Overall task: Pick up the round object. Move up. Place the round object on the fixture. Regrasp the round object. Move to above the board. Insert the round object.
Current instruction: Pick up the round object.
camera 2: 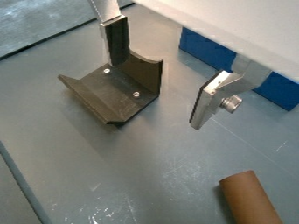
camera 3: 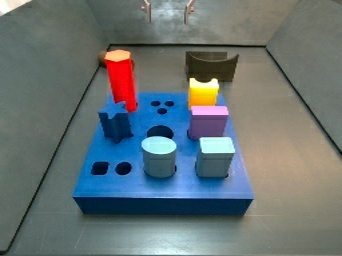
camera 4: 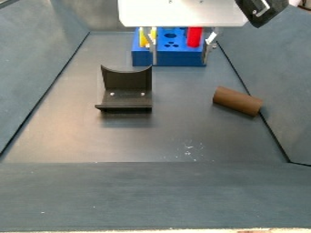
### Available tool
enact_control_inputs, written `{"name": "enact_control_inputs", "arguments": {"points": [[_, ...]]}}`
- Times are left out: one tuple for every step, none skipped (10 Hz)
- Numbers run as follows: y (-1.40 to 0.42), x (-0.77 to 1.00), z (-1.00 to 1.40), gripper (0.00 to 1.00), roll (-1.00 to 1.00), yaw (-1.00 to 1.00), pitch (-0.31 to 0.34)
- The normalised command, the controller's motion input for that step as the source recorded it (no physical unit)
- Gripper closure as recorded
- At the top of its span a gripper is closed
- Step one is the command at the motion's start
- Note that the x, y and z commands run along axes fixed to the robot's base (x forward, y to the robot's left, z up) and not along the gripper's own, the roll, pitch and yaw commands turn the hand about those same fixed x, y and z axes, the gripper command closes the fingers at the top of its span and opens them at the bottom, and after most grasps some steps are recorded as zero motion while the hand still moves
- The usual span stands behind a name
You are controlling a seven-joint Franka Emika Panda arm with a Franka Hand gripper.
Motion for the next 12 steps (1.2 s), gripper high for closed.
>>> {"name": "enact_control_inputs", "arguments": {"points": [[0.00,0.00,0.00,0.00,-0.03,0.00,0.000],[-0.14,-0.23,-0.37,0.00,0.00,0.32,-0.069],[-0.27,-0.69,-0.56,0.00,0.00,0.46,-0.297],[-0.28,-0.57,-0.57,0.00,0.00,0.52,-0.117],[-0.28,-0.53,-0.51,0.00,0.00,0.55,0.000],[-0.23,-0.51,-0.51,0.00,0.00,0.63,-0.031],[-0.15,-0.49,-0.54,0.00,0.00,0.72,-0.094],[-0.10,-0.48,-0.51,0.00,0.00,0.75,-0.131],[0.00,-0.45,-0.55,0.00,0.04,0.79,-0.134],[0.14,-0.45,-0.66,0.00,0.18,0.72,-0.129],[0.16,-0.51,-0.55,0.00,0.26,0.65,-0.186],[0.17,-0.52,-0.42,0.00,0.26,0.61,-0.211]]}}
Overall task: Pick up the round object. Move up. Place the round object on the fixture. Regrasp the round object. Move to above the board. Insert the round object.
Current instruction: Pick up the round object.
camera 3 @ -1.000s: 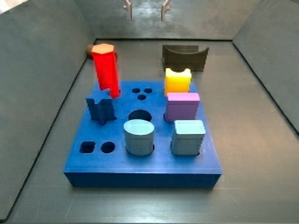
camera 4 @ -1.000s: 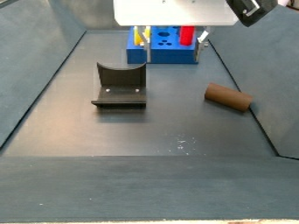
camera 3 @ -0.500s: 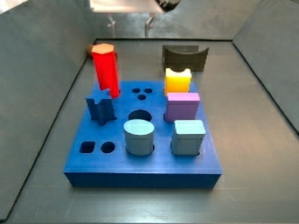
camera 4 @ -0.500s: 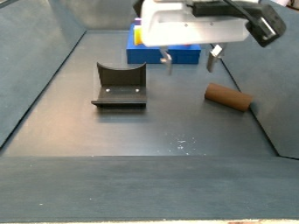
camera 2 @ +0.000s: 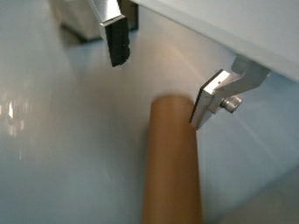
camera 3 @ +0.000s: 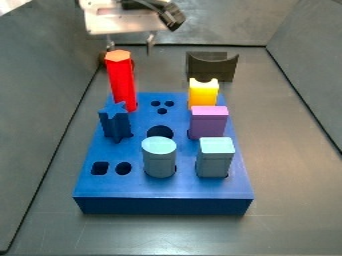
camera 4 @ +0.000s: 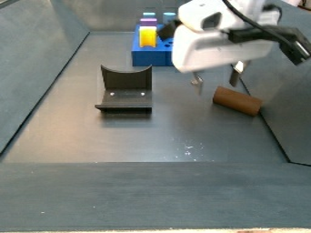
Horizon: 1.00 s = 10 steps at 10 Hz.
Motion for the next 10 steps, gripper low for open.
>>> {"name": "enact_control_inputs", "arguments": {"points": [[0.01,-0.47,-0.35,0.00,0.27,0.59,-0.249],[0.00,-0.39,-0.27,0.00,0.23,0.52,-0.266],[0.00,-0.29,-0.18,0.00,0.09,0.36,-0.226],[0.00,-0.10,-0.10,0.00,0.00,0.19,-0.086],[-0.07,-0.11,-0.32,0.00,0.00,0.12,-0.103],[-0.13,-0.22,-0.66,0.00,0.00,0.26,-0.200],[0.00,-0.05,-0.39,0.00,0.00,0.15,-0.074],[0.00,0.00,-0.06,0.00,0.00,0.02,0.000],[0.00,0.00,0.00,1.00,0.00,0.00,0.000],[0.00,0.00,0.00,1.00,0.00,0.00,0.000]]}}
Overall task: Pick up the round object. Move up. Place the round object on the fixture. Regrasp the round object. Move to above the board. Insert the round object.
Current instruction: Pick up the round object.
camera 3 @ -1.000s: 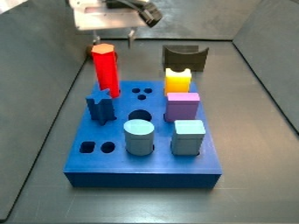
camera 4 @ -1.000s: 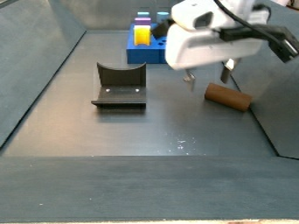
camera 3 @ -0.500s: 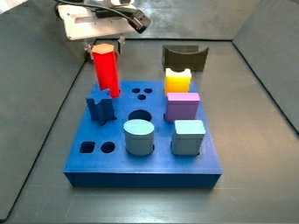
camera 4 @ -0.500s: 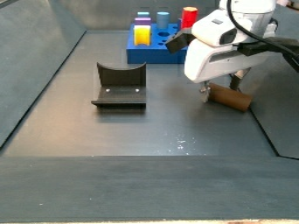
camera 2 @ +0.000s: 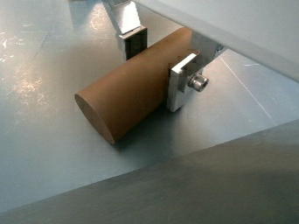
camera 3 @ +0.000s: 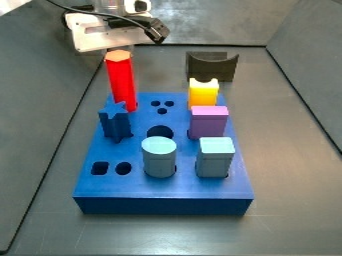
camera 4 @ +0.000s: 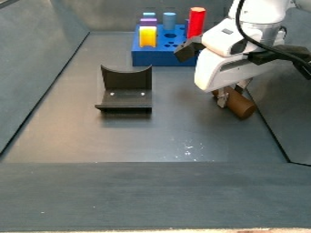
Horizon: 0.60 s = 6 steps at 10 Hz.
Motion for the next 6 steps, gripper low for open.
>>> {"name": "enact_control_inputs", "arguments": {"points": [[0.00,0.00,0.00,1.00,0.00,0.00,0.000],[0.00,0.00,0.00,1.00,0.00,0.00,0.000],[0.00,0.00,0.00,1.00,0.00,0.00,0.000],[0.00,0.00,0.00,1.00,0.00,0.00,0.000],[0.00,0.00,0.00,1.00,0.00,0.00,0.000],[0.00,0.00,0.00,1.00,0.00,0.00,0.000]]}}
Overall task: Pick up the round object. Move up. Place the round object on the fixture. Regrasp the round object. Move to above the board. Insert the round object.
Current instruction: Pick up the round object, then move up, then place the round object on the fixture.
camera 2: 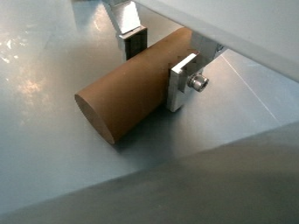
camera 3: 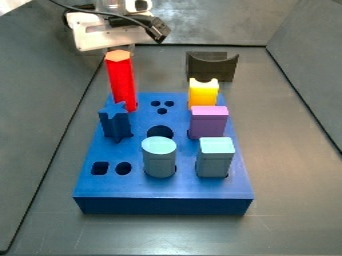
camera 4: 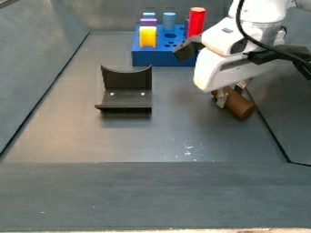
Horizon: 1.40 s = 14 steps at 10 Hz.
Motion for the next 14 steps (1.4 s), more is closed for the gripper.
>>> {"name": "enact_control_inputs", "arguments": {"points": [[0.00,0.00,0.00,1.00,0.00,0.00,0.000],[0.00,0.00,0.00,1.00,0.00,0.00,0.000],[0.00,0.00,0.00,1.00,0.00,0.00,0.000],[0.00,0.00,0.00,1.00,0.00,0.00,0.000],[0.00,0.00,1.00,1.00,0.00,0.00,0.000],[0.01,-0.05,1.00,1.00,-0.01,0.02,0.040],[0.01,-0.07,0.98,1.00,-0.01,0.02,0.069],[0.01,-0.04,0.88,1.00,0.00,0.01,0.082],[0.02,-0.03,0.78,1.00,0.01,0.00,0.085],[0.02,-0.03,0.63,1.00,0.02,-0.01,0.088],[0.02,-0.03,0.52,1.00,0.03,-0.01,0.086],[0.02,-0.03,0.43,1.00,0.04,-0.02,0.078],[0.02,-0.04,0.27,1.00,0.06,-0.02,0.065],[0.00,0.00,1.00,1.00,0.00,0.00,0.000]]}}
